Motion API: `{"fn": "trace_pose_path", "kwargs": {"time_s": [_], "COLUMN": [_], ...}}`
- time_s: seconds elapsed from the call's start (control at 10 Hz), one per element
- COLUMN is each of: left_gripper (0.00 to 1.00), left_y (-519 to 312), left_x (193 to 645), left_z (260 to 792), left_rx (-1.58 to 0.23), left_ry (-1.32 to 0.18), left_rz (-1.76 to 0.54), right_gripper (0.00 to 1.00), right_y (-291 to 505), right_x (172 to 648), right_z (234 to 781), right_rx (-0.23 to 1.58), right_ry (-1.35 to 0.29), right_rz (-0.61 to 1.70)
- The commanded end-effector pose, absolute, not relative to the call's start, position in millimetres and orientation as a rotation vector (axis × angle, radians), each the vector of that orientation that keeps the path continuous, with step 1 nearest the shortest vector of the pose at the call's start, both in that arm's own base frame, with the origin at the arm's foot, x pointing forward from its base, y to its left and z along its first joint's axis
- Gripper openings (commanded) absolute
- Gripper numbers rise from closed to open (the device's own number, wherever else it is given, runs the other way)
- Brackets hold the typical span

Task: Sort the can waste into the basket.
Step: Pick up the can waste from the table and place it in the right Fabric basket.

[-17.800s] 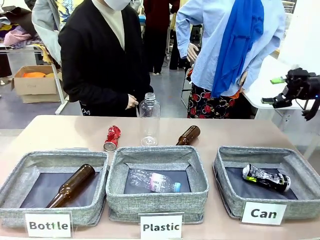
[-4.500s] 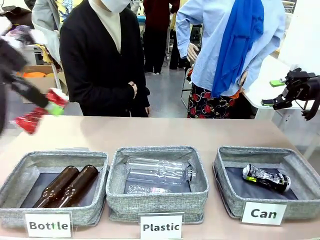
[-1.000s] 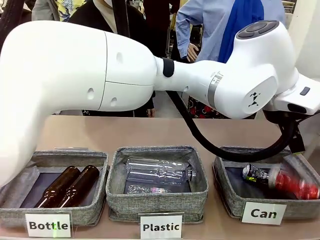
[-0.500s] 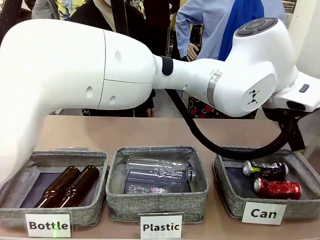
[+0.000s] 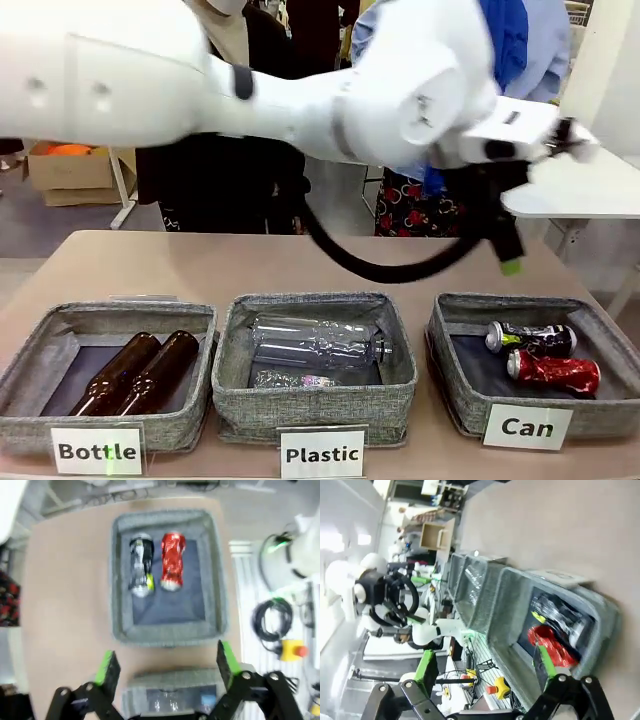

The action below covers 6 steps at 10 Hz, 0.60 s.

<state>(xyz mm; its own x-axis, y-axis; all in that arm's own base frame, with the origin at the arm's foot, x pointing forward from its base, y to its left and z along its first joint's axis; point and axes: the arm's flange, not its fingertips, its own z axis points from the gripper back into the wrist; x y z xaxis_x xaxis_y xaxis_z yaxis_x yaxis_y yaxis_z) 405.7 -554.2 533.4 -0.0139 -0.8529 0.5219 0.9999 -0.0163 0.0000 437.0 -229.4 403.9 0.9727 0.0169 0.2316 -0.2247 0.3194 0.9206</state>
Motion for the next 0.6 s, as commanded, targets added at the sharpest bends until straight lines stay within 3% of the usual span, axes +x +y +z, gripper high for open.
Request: {"fn": "trace_pose_path", "kwargs": {"time_s": [0.0, 0.2, 0.5], "left_gripper": [1.0, 1.0, 1.0], "left_y": [-451, -357, -215], "left_x": [404, 420, 431], "left_z": [545, 542, 502], "left_rx": [-0.573, -0.732, -1.027], "left_ry": [-0.325, -0.207, -0.141], "left_rz": [-1.442, -1.194, -0.754], "right_gripper": [1.0, 1.0, 1.0], "right_y": [-181, -102, -14], "right_x": [463, 481, 472], "right_z": [415, 424, 420], "right_rx": [1.263, 1.338, 1.43], "right_ry": [-0.131, -0.155, -0.094], "right_rz": [0.231, 0.19, 0.111]}}
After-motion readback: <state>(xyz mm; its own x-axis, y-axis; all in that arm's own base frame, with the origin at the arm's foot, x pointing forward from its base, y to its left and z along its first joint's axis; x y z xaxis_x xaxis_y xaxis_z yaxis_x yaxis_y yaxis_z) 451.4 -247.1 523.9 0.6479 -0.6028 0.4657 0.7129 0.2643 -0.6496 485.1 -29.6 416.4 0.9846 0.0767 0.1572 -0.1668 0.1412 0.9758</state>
